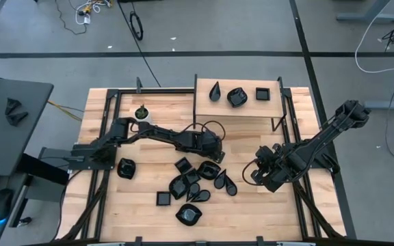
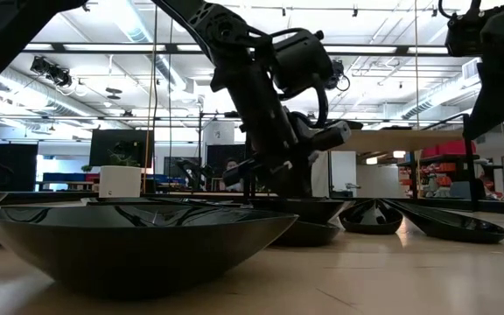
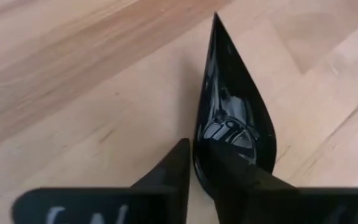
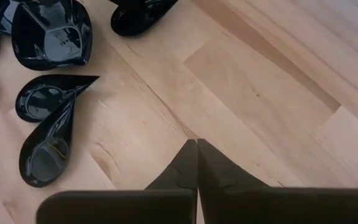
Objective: Pick & Place Mini shaped plates
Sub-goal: Stack the drop-shaped plate on top of the drop-shaped plate on the shelf
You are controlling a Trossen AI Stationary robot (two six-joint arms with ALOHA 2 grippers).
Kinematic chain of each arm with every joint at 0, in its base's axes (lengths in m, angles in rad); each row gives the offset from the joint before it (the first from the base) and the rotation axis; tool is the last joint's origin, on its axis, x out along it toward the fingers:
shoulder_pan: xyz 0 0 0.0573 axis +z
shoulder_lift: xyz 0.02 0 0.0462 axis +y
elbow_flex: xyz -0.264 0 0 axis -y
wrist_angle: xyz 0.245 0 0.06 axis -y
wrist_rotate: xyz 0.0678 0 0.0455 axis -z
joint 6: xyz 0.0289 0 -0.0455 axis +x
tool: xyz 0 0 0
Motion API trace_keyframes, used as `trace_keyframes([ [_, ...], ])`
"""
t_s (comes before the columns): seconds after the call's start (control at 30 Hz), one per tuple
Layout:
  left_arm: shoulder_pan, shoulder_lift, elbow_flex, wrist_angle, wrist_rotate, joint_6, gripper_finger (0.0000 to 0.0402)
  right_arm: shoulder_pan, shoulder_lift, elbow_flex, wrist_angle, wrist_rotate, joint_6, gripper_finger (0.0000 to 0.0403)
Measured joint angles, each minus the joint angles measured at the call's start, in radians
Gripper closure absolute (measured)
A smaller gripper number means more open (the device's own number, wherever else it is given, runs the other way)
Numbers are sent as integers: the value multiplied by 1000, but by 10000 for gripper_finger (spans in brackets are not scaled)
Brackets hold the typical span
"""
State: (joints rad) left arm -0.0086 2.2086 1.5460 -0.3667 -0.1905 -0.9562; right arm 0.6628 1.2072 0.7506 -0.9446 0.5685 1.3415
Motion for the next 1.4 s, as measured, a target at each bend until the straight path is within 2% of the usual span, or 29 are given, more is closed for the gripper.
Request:
trace_keyframes([
  [0.2, 0, -1, 14, -6, 7, 1, 395, 0, 0, 0, -4, 0, -3, 401],
  [0.4, 0, -37, 16, -30, 37, 2, 388, 0, 0, 0, -9, 0, -3, 401],
  [0.53, -7, -86, 15, -79, 116, 32, 396, 1, -2, 0, -25, -25, -3, 401],
  [0.67, -28, -171, 16, -117, 199, 46, 394, 14, -38, 0, -50, -72, -15, 401],
  [0.83, -55, -279, 45, -155, 231, -5, 396, 28, -99, 0, -69, -38, -15, 401],
  [1.0, -29, -304, 215, -189, 150, 7, 396, 24, -123, 0, -57, 43, -16, 401],
  [1.13, 52, -284, 341, -208, 39, 102, 398, 9, -124, 0, -46, 78, -18, 401],
  [1.3, 173, -279, 363, -210, -102, 215, 395, -12, -123, 0, -29, 78, -49, 401],
  [1.4, 245, -277, 358, -221, -127, 261, 393, -15, -123, 0, -21, 78, -41, 401],
])
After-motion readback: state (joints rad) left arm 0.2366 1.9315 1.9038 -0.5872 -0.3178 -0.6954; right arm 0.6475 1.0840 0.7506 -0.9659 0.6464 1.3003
